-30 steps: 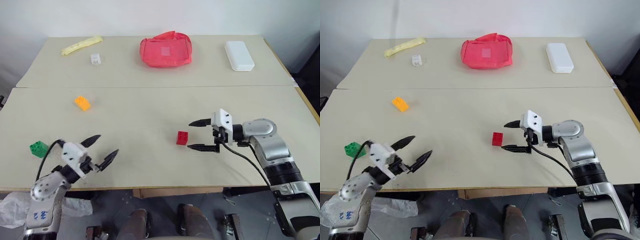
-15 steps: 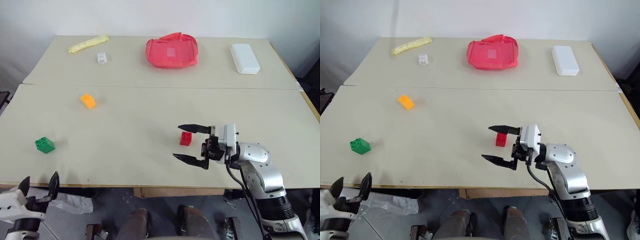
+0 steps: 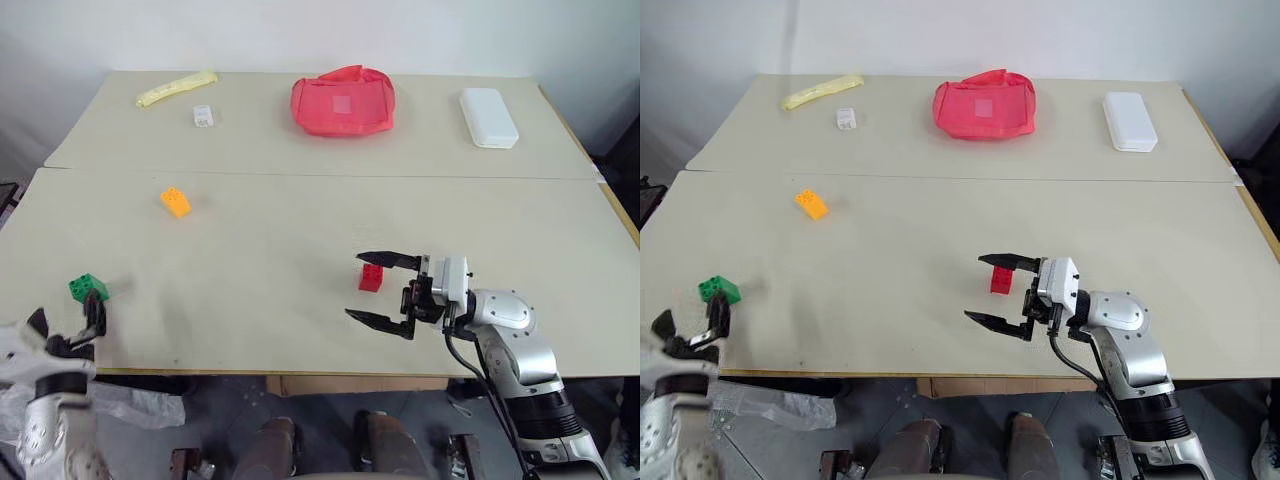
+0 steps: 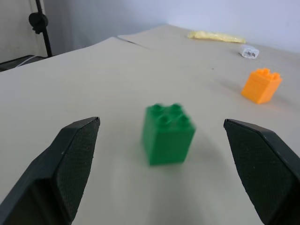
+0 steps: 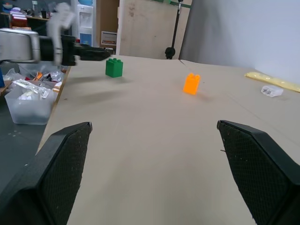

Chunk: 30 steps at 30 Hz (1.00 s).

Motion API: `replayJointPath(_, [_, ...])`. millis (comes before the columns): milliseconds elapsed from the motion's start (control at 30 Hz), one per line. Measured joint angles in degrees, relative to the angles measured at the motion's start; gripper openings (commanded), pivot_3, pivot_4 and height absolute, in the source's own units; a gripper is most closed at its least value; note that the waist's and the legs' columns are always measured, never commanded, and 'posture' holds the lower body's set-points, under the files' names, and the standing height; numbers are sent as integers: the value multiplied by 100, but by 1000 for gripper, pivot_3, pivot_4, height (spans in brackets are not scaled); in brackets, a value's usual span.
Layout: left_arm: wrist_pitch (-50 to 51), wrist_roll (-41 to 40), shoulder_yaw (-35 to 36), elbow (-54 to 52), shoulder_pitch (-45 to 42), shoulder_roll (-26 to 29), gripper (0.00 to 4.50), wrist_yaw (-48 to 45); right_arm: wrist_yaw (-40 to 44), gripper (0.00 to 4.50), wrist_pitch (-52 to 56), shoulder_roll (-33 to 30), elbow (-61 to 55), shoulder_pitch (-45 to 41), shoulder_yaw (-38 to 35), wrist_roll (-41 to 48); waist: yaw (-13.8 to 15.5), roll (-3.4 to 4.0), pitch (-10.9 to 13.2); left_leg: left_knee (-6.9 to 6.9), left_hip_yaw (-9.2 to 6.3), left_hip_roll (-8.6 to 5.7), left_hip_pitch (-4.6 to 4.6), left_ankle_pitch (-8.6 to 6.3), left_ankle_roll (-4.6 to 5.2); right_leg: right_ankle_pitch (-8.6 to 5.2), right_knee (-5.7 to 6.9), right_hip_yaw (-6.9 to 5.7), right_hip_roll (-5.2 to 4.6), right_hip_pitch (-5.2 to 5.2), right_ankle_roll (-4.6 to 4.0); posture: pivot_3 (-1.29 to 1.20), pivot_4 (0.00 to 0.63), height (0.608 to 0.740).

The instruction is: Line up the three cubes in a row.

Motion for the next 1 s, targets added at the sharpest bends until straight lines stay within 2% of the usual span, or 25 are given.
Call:
replayJointPath(100, [540,207,-151,-3,-419,-32,4500,637,-26,4491,38,1,-29,12,45,6,-19,-1,-1,0,3,0,0,0,-1,0,4,3,2,-4,0,0,150,740])
replayJointPath(233, [905,352,-381,-4,-500,91,4500,677,-130,4491,97,2,-99,11,46,6,-32,-1,-1,-1,3,2,0,-2,-4,0,4,2,3,-6,0,0,150,740])
replayJointPath(367, [1106,393,-339,55,-636,232,3623,718,-155,4500,134,-28,-240,69,48,6,-9,-1,-1,2,3,2,0,-2,-5,0,2,2,2,-4,0,0,150,740])
replayJointPath(600, [1042,494,-293,128,-522,243,1470,590,-222,4500,132,-109,-311,195,29,6,0,-1,-1,1,3,2,0,-1,-5,0,1,1,0,-4,0,0,150,740])
replayJointPath(767, [322,328,-288,496,-379,534,1463,-565,-306,4500,123,-145,-448,345,23,4,-2,-1,-1,1,2,2,0,-1,-7,-1,-2,0,-1,-2,-1,0,150,740])
replayJointPath(900, [57,-762,-138,421,-435,743,1463,-2004,-404,4500,125,-194,-506,428,-22,4,-1,-1,-1,2,0,3,-2,-1,-7,-1,-4,-1,-6,-1,-2,0,150,740])
replayJointPath(1000, [568,-1330,-296,376,-527,1855,1463,-3311,-512,4500,145,-401,-635,593,-261,36,-2,-3,3,2,-14,6,-3,-1,-11,-7,-1,-13,-5,1,-13,0,150,740])
